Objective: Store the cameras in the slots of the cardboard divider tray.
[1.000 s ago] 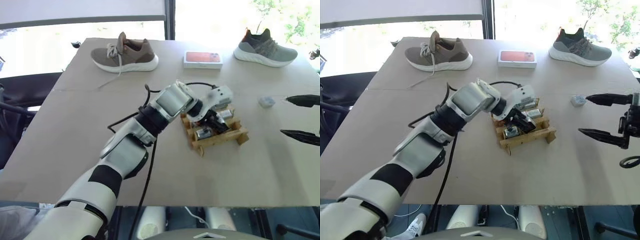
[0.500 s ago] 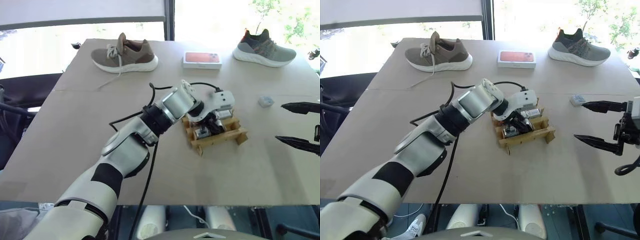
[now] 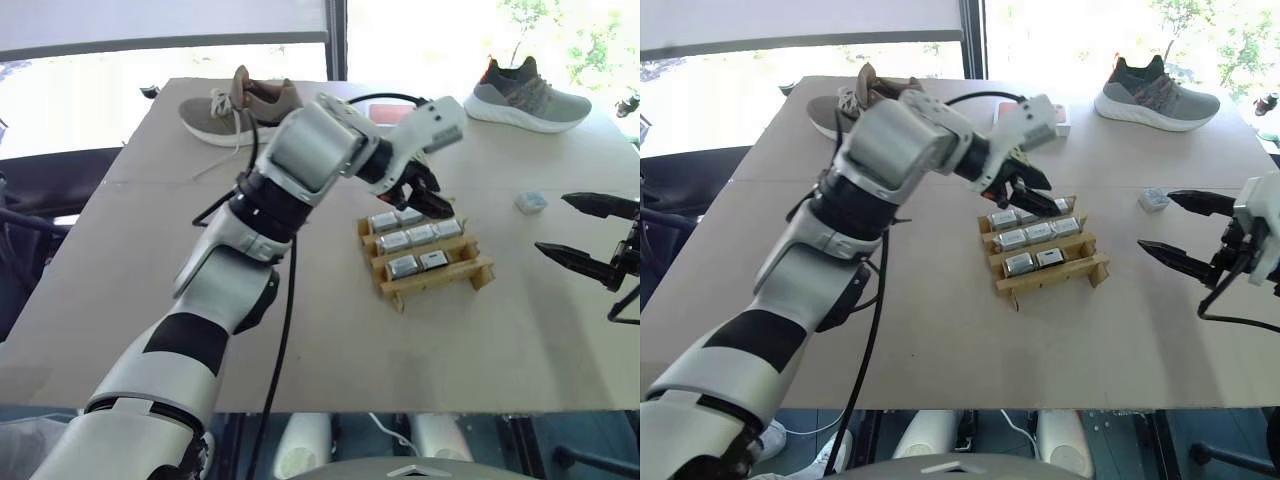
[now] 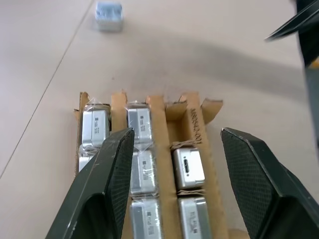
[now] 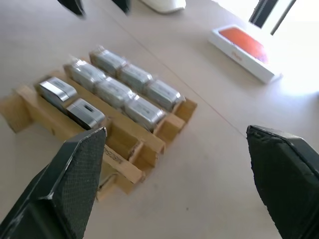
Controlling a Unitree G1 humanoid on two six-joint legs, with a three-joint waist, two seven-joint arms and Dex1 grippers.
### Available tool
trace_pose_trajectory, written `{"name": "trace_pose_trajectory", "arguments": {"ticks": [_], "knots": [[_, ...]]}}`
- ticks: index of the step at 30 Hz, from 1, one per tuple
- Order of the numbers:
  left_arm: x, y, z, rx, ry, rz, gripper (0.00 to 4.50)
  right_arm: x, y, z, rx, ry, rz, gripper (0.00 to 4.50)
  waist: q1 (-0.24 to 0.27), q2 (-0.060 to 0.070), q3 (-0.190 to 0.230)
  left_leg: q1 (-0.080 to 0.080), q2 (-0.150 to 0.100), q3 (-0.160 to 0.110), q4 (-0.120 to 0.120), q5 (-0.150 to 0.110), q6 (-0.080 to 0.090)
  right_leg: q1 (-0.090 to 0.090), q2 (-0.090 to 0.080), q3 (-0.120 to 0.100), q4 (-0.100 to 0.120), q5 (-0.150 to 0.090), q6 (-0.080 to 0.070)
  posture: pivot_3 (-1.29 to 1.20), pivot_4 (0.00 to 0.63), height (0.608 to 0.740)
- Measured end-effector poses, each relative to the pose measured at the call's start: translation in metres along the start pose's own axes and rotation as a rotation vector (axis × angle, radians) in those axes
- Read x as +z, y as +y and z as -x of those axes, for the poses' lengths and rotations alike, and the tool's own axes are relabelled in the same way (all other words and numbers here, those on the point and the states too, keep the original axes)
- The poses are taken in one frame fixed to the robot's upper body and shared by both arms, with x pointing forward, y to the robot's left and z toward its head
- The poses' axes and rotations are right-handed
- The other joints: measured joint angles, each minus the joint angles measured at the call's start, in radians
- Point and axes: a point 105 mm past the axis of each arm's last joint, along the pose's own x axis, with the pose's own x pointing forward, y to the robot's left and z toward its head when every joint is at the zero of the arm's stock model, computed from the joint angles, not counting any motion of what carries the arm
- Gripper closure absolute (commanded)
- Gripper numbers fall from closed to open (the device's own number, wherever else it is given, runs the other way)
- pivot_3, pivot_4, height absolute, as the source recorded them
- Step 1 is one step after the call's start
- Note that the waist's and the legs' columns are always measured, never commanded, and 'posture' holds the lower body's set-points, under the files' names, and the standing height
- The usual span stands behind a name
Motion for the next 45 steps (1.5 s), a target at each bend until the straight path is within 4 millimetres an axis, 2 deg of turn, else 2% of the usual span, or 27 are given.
{"name": "trace_pose_trajectory", "arguments": {"ticks": [2,4,5,6,7,8,10,14,18,22,27,30,33,34,45], "knots": [[0.004,-0.004,0.010,-0.018,-0.226,0.031,1.67,-0.010,-0.017,-0.016,-0.119,0.101,0.021,0.00,-0.002,0.000,0.000,0.000,0.000,0.002,0.001,0.000,0.000,0.000,-0.001,0.001,0.000,0.000,0.000,0.00,0.150,0.740],[0.001,-0.004,0.018,0.012,-0.303,0.004,1.67,-0.012,-0.026,-0.023,-0.160,0.119,0.011,0.00,-0.006,0.001,0.000,0.001,0.000,0.004,0.001,0.000,0.000,0.000,-0.001,0.002,0.000,0.000,0.000,0.00,0.150,0.740],[-0.007,-0.003,0.026,0.047,-0.357,-0.024,1.67,-0.012,-0.036,-0.030,-0.217,0.117,-0.008,0.00,-0.011,0.001,0.000,0.003,0.001,0.007,0.001,0.000,-0.001,0.000,-0.001,0.006,0.001,0.000,0.000,0.00,0.150,0.740],[-0.023,-0.002,0.034,0.087,-0.398,-0.043,1.67,-0.018,-0.048,-0.039,-0.284,0.132,-0.042,0.00,-0.016,0.001,0.000,0.004,0.001,0.007,0.000,0.000,-0.001,0.000,-0.001,0.007,0.001,0.000,0.000,0.00,0.150,0.740],[-0.038,-0.002,0.039,0.098,-0.416,-0.036,1.17,-0.025,-0.057,-0.045,-0.340,0.151,-0.077,0.00,-0.022,0.001,0.000,0.004,0.002,0.007,0.000,0.001,-0.002,0.000,-0.001,0.007,0.002,0.001,-0.001,0.00,0.150,0.740],[-0.057,-0.002,0.045,0.096,-0.427,-0.008,0.89,-0.034,-0.065,-0.050,-0.389,0.182,-0.118,0.00,-0.023,0.001,0.000,0.003,0.002,0.007,-0.001,0.002,-0.004,-0.002,0.000,0.006,0.002,0.001,-0.001,0.00,0.150,0.740],[-0.076,-0.002,0.056,0.110,-0.453,0.031,0.05,-0.051,-0.073,-0.060,-0.442,0.229,-0.189,0.00,-0.019,0.001,0.000,0.001,0.003,0.006,-0.001,0.003,-0.005,-0.003,0.000,0.004,0.002,0.001,-0.001,0.00,0.150,0.740],[-0.090,-0.006,0.079,0.170,-0.498,-0.010,0.05,-0.069,-0.091,-0.080,-0.514,0.278,-0.283,0.00,-0.014,0.001,0.000,0.001,0.000,0.007,-0.001,0.002,-0.004,-0.002,-0.001,0.005,0.001,0.001,-0.001,0.00,0.150,0.740],[-0.110,-0.012,0.082,0.206,-0.477,-0.010,0.05,-0.079,-0.109,-0.085,-0.581,0.301,-0.332,0.00,-0.014,0.001,0.000,0.000,0.000,0.007,-0.002,0.002,-0.003,-0.002,-0.002,0.005,-0.001,0.001,-0.001,0.00,0.150,0.740],[-0.114,-0.018,0.083,0.254,-0.497,0.010,0.05,-0.095,-0.112,-0.091,-0.618,0.352,-0.387,0.00,-0.018,0.001,0.000,0.000,0.000,0.007,-0.003,0.001,-0.003,-0.002,-0.002,0.005,-0.001,0.001,-0.001,0.00,0.150,0.740],[-0.114,-0.026,0.088,0.276,-0.520,0.008,0.05,-0.112,-0.105,-0.093,-0.610,0.394,-0.442,0.00,-0.026,0.001,0.000,0.001,0.001,0.007,-0.003,0.002,-0.003,-0.002,-0.002,0.005,0.000,0.001,-0.001,0.00,0.150,0.740],[-0.115,-0.029,0.090,0.282,-0.517,0.009,0.00,-0.114,-0.102,-0.098,-0.595,0.391,-0.454,0.82,-0.028,0.001,0.000,0.002,0.001,0.008,-0.003,0.002,-0.003,-0.002,-0.001,0.006,0.001,0.001,-0.001,0.00,0.150,0.740],[-0.114,-0.029,0.092,0.294,-0.520,0.009,0.00,-0.114,-0.099,-0.104,-0.582,0.378,-0.459,2.31,-0.029,0.001,0.000,0.002,0.001,0.008,-0.003,0.002,-0.003,-0.002,-0.001,0.007,0.001,0.001,-0.001,0.00,0.150,0.740],[-0.114,-0.030,0.093,0.294,-0.519,0.008,0.00,-0.112,-0.099,-0.105,-0.582,0.371,-0.457,2.67,-0.029,0.001,0.000,0.002,0.001,0.008,-0.003,0.002,-0.003,-0.002,-0.001,0.007,0.001,0.001,-0.001,0.00,0.150,0.740],[-0.110,-0.028,0.096,0.317,-0.521,0.014,0.00,-0.111,-0.098,-0.103,-0.536,0.347,-0.372,2.69,-0.026,0.001,0.000,0.002,0.002,0.008,-0.003,0.001,-0.003,-0.002,-0.001,0.006,0.000,0.001,-0.001,0.00,0.150,0.740]]}}
